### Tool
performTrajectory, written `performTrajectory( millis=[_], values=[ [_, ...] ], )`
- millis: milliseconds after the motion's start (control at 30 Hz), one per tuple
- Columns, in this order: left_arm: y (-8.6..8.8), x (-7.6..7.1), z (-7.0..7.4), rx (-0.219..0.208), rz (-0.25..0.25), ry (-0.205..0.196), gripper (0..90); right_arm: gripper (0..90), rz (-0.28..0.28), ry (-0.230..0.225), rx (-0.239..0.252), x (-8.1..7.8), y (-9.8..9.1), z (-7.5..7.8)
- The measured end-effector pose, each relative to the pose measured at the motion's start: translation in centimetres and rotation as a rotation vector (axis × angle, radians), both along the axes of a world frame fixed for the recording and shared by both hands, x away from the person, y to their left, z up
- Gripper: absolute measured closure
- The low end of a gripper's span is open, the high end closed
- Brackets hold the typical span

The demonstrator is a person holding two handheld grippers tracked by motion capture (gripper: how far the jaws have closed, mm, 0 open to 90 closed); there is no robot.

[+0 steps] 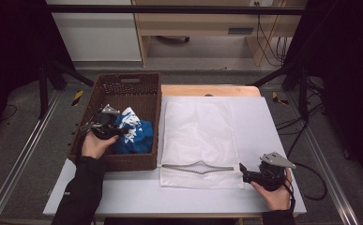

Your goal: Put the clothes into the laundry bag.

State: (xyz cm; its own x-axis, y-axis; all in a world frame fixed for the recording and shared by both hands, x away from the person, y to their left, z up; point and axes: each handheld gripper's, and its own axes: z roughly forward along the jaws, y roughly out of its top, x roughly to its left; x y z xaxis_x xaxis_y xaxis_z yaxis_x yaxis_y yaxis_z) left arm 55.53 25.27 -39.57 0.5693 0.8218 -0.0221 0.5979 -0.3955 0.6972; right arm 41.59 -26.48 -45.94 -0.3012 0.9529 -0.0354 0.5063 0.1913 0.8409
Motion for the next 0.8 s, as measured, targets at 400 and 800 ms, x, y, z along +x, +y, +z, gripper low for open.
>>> performTrajectory(
  millis=[400,800],
  values=[
    [1.4,-0.9,2.5,-0.155,0.076,-0.172,73.1,4.4,-0.005,-0.002,0.002,0.0,0.0,0.0],
    [2.3,-3.9,6.6,-0.264,0.138,-0.336,73.1,4.6,-0.015,-0.014,0.007,-0.1,-0.3,0.3]
  ],
)
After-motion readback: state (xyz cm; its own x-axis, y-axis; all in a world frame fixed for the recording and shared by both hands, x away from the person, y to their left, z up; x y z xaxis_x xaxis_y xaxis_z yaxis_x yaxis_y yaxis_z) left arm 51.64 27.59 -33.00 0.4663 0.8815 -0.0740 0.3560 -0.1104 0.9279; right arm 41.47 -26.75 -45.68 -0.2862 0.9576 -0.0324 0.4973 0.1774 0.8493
